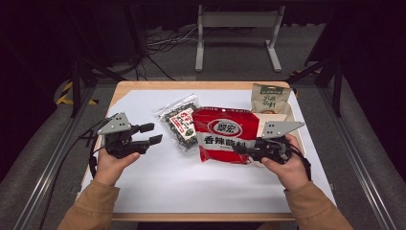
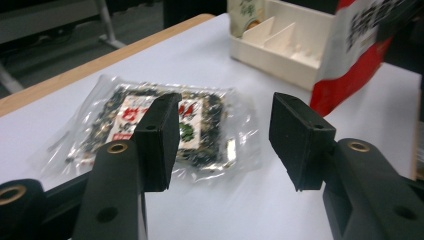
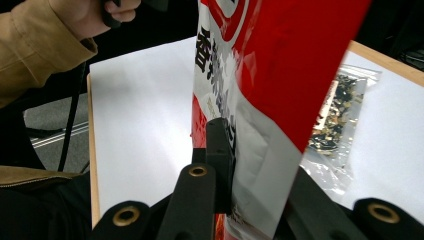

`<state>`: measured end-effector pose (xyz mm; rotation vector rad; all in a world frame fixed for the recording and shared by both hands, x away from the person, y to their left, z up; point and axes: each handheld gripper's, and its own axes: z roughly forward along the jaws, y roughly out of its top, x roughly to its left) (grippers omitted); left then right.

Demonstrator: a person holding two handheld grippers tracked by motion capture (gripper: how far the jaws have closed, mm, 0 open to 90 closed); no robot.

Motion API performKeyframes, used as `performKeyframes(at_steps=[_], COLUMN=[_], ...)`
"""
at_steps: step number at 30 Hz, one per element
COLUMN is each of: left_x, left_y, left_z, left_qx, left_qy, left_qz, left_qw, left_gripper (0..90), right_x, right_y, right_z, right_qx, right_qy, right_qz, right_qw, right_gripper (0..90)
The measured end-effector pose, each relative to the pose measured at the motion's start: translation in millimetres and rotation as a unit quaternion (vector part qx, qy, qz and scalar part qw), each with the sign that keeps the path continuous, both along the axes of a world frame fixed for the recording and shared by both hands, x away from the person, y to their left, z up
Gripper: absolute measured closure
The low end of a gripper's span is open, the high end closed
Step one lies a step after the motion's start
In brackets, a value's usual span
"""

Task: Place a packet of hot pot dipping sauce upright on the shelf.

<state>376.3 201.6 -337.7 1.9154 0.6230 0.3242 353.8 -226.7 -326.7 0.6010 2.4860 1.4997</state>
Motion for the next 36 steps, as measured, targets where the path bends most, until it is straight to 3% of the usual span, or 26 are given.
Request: performKeyframes(at_steps=[5, 8, 16, 20, 36], left_x=[7.1, 10.9, 14.8, 17.2, 22.8], left_y=[8.4, 12.7, 18.7, 21.1, 25.5], left_z=[-11.3, -17.0, -24.4, -30.2, -41.0], left_qx=[0.015, 0.011, 0.019, 0.016, 0.020], left_qy=[-0.006, 0.002, -0.006, 0.000, 0.009], left_qz=[0.027, 0.037, 0.066, 0.078, 0.089], left_qw=[0.9995, 0.9992, 0.9976, 0.9968, 0.9958], left_gripper=[46.5, 45.9, 46.2, 46.2, 45.2], right_x=[2.0, 3.7, 12.0, 18.6, 43.3], right_y=[-4.2, -6.2, -18.6, -25.0, -57.2], right_z=[11.0, 15.6, 29.6, 38.1, 55.8], right_qx=[-0.002, -0.002, 0.002, 0.002, 0.004], right_qy=[-0.007, -0.011, -0.021, -0.026, -0.043], right_qz=[-0.003, -0.005, -0.022, -0.030, -0.063], right_qw=[1.0000, 0.9999, 0.9995, 0.9992, 0.9970], right_gripper=[85.4, 85.5, 85.5, 85.5, 85.6])
